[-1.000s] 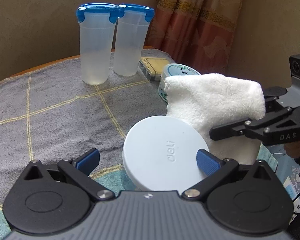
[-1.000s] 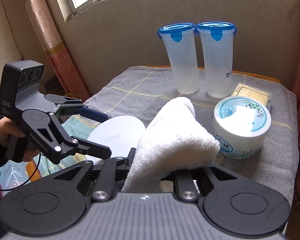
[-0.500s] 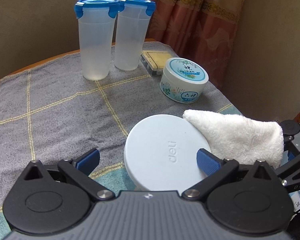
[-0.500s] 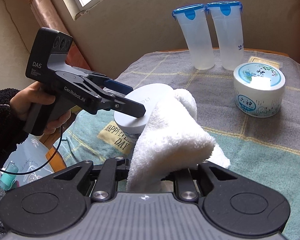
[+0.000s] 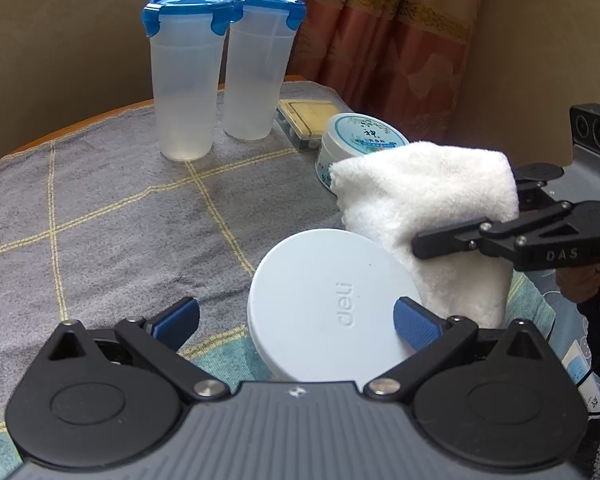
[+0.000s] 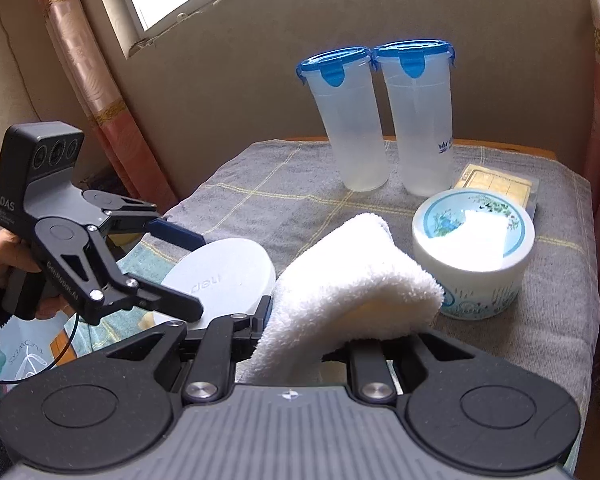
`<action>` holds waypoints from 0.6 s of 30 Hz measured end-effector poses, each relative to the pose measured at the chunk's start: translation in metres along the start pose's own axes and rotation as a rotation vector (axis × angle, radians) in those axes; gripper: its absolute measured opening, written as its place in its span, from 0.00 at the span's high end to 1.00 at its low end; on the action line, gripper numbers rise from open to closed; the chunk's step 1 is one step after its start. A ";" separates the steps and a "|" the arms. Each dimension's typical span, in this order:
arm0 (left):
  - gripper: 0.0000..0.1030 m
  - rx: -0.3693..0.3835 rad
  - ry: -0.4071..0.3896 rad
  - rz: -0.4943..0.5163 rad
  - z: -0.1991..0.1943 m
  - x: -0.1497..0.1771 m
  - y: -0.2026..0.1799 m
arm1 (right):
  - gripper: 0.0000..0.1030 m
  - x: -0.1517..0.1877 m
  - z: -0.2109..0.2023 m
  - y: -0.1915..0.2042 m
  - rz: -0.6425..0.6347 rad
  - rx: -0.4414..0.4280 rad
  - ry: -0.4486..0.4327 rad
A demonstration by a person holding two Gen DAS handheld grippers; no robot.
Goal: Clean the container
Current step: 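Rub the cloth over the jar body with the right tool while the left tool holds the jar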
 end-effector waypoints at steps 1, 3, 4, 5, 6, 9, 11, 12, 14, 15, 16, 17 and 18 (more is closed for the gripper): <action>0.00 -0.001 0.001 0.002 0.000 0.000 0.000 | 0.78 -0.003 0.002 -0.003 -0.004 0.001 -0.002; 0.00 -0.004 0.004 0.007 0.000 -0.001 -0.001 | 0.78 -0.010 0.007 -0.007 -0.014 -0.001 -0.003; 0.00 -0.007 0.005 0.010 0.000 -0.001 -0.001 | 0.78 -0.013 0.009 -0.009 -0.021 -0.004 -0.002; 0.00 -0.011 0.006 0.013 0.000 -0.001 -0.002 | 0.78 -0.015 0.012 -0.010 -0.027 -0.007 -0.001; 0.00 -0.015 0.007 0.016 -0.001 -0.002 -0.003 | 0.78 -0.017 0.014 -0.011 -0.031 -0.010 0.003; 0.00 -0.022 0.008 0.023 -0.001 -0.002 -0.004 | 0.78 -0.019 0.021 -0.013 -0.041 -0.020 0.018; 0.00 -0.022 0.010 0.023 -0.001 -0.002 -0.003 | 0.78 -0.016 0.022 -0.013 -0.039 -0.030 0.028; 0.00 -0.021 0.011 0.022 -0.001 -0.002 -0.003 | 0.78 -0.013 0.021 -0.012 -0.038 -0.036 0.032; 0.00 -0.023 0.011 0.022 0.000 -0.001 -0.003 | 0.78 -0.006 0.018 -0.007 -0.037 -0.041 0.043; 0.00 -0.024 0.010 0.022 0.000 -0.001 -0.004 | 0.78 -0.002 0.016 -0.004 -0.040 -0.045 0.048; 0.00 -0.027 0.009 0.022 -0.001 -0.001 -0.004 | 0.78 0.002 0.013 -0.001 -0.042 -0.048 0.053; 0.00 -0.031 0.007 0.024 -0.001 -0.001 -0.004 | 0.78 0.006 0.011 0.003 -0.041 -0.055 0.059; 0.00 -0.034 0.005 0.026 -0.001 0.000 -0.005 | 0.78 0.010 0.008 0.007 -0.045 -0.054 0.067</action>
Point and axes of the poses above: each gripper's, at about its wrist camera, not at the fingertips, and z roughly the way its jaws point, y to its left, x to its underside, the point moved 4 cm from there along z, roughly the way its jaws point, and after that the axes turned 6 degrees about -z, right-handed, at the moved point
